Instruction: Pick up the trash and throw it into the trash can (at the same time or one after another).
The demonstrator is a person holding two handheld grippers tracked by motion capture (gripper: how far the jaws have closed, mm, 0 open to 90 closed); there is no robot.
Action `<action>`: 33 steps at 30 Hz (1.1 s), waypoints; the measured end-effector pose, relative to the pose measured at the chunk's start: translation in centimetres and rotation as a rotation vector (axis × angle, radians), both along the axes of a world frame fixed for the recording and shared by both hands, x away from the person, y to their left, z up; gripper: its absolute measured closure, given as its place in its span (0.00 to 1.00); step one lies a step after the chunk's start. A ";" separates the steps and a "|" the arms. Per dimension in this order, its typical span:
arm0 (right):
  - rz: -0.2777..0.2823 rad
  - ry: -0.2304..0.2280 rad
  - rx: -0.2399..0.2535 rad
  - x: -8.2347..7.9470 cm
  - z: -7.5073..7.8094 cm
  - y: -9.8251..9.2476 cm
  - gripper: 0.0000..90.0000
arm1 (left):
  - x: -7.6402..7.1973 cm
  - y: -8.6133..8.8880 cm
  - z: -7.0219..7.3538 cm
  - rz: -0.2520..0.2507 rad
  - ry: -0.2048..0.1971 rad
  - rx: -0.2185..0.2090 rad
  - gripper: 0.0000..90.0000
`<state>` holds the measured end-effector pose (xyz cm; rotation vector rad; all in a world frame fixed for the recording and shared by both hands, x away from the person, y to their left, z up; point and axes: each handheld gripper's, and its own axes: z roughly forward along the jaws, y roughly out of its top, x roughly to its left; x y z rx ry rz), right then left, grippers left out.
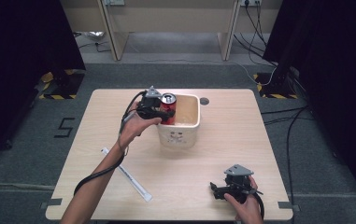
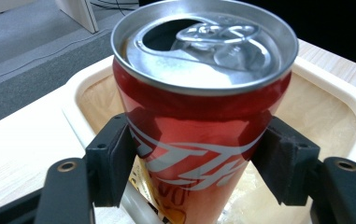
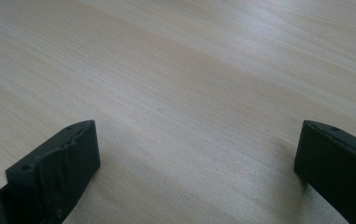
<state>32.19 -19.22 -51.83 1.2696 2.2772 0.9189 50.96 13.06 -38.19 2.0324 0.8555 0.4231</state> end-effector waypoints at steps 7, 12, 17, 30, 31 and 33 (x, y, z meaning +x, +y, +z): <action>0.000 0.001 0.000 0.0 0.0 0.0 0.00 | 0.0 0.0 0.0 0.000 0.006 -0.009 0.36; 0.001 0.000 0.001 0.0 0.0 0.0 0.00 | -0.1 0.1 0.2 -0.002 0.004 -0.013 0.36; 0.002 0.001 0.000 0.0 0.0 0.0 0.00 | -0.4 0.3 0.7 -0.004 0.002 -0.018 0.34; 0.002 0.000 0.001 0.0 0.0 0.0 0.00 | -2.1 1.8 2.3 -0.003 -0.001 -0.047 0.30; 0.002 0.000 0.001 0.0 0.0 0.0 0.00 | -2.2 2.0 2.4 -0.003 -0.001 -0.050 0.30; 0.002 0.000 0.001 0.0 0.0 0.0 0.00 | -2.6 2.4 2.7 -0.003 -0.001 -0.057 0.29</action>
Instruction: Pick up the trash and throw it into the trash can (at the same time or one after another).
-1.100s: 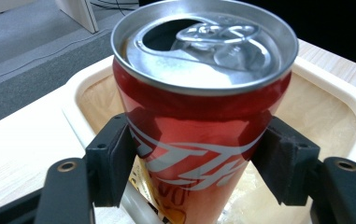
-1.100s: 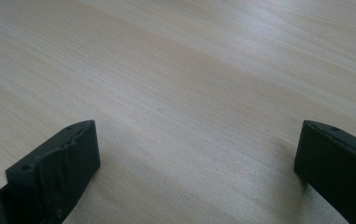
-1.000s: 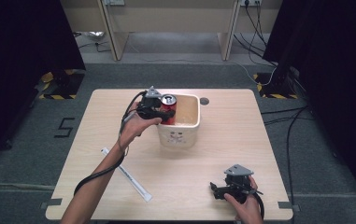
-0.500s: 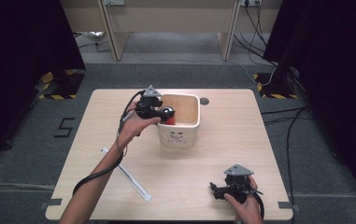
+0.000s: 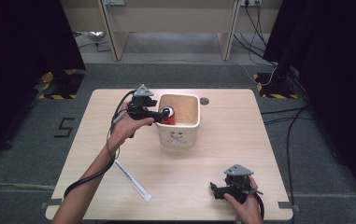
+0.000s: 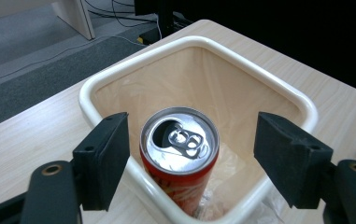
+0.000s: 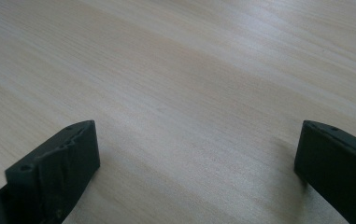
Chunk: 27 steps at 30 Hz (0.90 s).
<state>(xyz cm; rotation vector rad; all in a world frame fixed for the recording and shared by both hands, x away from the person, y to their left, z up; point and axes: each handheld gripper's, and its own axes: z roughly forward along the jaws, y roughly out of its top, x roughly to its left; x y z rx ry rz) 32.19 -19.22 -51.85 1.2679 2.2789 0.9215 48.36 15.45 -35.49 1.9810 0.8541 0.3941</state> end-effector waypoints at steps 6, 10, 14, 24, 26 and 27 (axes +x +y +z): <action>0.001 -0.001 -0.001 0.0 0.0 0.0 0.00 | -1.1 1.4 0.2 0.009 0.008 -0.017 0.29; 0.000 0.000 -0.001 0.0 0.0 0.0 0.00 | -1.8 2.3 0.1 0.016 0.010 -0.025 0.29; 0.000 -0.002 -0.002 0.0 0.0 0.0 0.00 | -2.5 3.0 0.2 0.022 0.005 -0.025 0.28; 0.001 -0.002 -0.003 0.0 0.0 0.0 0.00 | -4.5 5.1 -0.3 0.037 -0.006 -0.048 0.28; 0.000 -0.001 -0.001 0.0 0.0 0.0 0.00 | -5.0 5.5 -0.7 0.041 -0.007 -0.061 0.28; 0.001 -0.002 -0.003 0.0 0.0 0.0 0.00 | -5.3 5.7 -0.9 0.042 -0.005 -0.064 0.28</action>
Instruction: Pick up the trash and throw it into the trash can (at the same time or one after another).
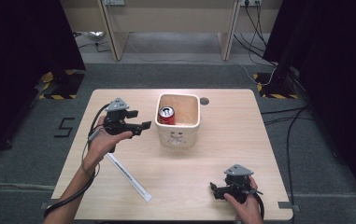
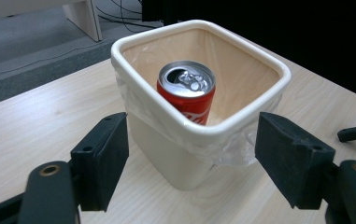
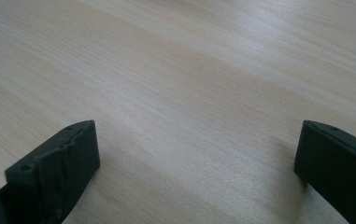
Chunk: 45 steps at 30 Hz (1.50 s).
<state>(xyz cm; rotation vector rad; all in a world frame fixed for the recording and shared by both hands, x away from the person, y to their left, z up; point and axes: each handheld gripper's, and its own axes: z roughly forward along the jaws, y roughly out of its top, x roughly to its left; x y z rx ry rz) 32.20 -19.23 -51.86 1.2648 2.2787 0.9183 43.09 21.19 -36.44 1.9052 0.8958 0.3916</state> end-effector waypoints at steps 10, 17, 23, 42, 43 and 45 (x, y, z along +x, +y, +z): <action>0.001 -0.001 -0.001 0.0 0.0 0.0 0.00 | -2.1 1.9 -3.2 0.039 0.028 0.020 0.28; 0.001 0.000 -0.002 0.0 0.0 0.0 0.00 | -3.2 3.3 -5.3 0.074 0.055 0.001 0.28; 0.001 0.001 -0.003 0.0 0.0 0.0 0.00 | -4.1 3.7 -6.3 0.094 0.049 0.016 0.29; 0.001 0.001 -0.002 0.0 0.0 0.0 0.00 | -6.3 4.5 -9.4 0.131 0.085 0.051 0.28; 0.002 0.000 -0.002 0.0 0.0 0.0 0.00 | -6.3 4.5 -9.4 0.131 0.085 0.051 0.28; 0.001 0.001 -0.001 0.0 0.0 0.0 0.00 | -6.8 5.1 -10.1 0.151 0.100 0.057 0.28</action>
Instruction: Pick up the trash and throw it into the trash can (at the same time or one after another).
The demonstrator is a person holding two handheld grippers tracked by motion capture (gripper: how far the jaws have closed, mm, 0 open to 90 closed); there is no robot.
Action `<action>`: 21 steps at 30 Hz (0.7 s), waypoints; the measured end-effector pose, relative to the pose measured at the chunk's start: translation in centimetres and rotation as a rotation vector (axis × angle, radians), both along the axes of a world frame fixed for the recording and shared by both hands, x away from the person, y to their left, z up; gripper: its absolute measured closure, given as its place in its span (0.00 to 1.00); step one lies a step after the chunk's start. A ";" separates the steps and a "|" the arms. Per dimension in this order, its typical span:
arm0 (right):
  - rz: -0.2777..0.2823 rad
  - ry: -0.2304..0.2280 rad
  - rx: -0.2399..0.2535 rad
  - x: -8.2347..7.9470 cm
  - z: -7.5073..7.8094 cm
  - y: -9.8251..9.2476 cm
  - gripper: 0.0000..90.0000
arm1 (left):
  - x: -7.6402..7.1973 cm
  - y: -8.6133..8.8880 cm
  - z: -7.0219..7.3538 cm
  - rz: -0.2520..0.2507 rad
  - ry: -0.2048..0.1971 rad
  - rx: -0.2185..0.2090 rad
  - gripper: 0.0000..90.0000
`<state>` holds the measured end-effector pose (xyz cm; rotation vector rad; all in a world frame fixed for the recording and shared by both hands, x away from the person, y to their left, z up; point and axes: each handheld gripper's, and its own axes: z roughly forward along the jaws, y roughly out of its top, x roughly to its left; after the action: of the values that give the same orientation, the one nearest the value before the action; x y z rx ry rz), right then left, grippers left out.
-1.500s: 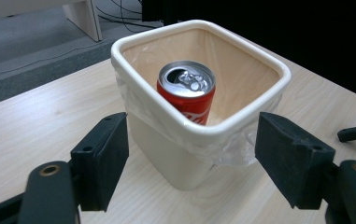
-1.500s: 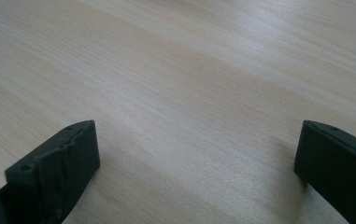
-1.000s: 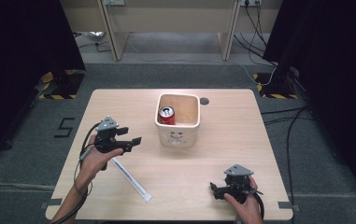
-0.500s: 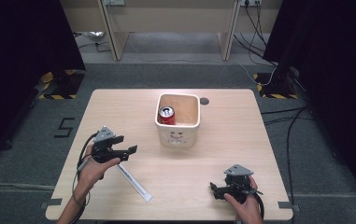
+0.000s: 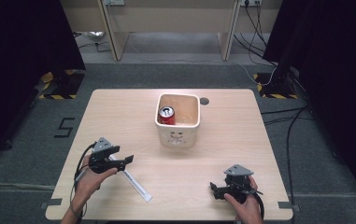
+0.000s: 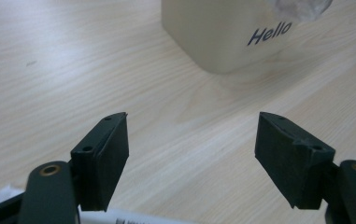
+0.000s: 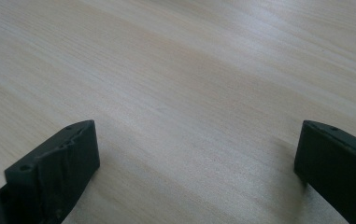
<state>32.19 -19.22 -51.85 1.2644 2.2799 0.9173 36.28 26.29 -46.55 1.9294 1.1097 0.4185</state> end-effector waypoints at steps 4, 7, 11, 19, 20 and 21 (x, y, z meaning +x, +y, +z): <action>0.000 0.000 0.000 0.0 0.0 0.0 0.00 | -0.4 0.5 -1.0 0.014 0.030 -0.003 0.28; 0.000 0.000 0.000 0.0 0.0 0.0 0.00 | -0.4 0.8 -1.6 0.026 0.052 0.009 0.28; 0.000 0.000 0.000 0.0 0.0 0.0 0.00 | -0.8 1.0 -2.1 0.028 0.076 0.004 0.28; 0.000 0.002 0.000 0.0 0.0 0.0 0.00 | -1.1 1.3 -2.9 0.045 0.102 0.017 0.27; 0.000 0.003 0.000 0.0 0.0 0.0 0.00 | -1.1 1.4 -3.1 0.045 0.107 0.022 0.27; 0.000 0.002 0.000 0.0 0.0 0.0 0.00 | -1.1 1.4 -3.2 0.048 0.111 0.021 0.27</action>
<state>32.16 -19.20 -51.83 1.2657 2.2820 0.9158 35.15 27.67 -49.73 1.9677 1.2293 0.3537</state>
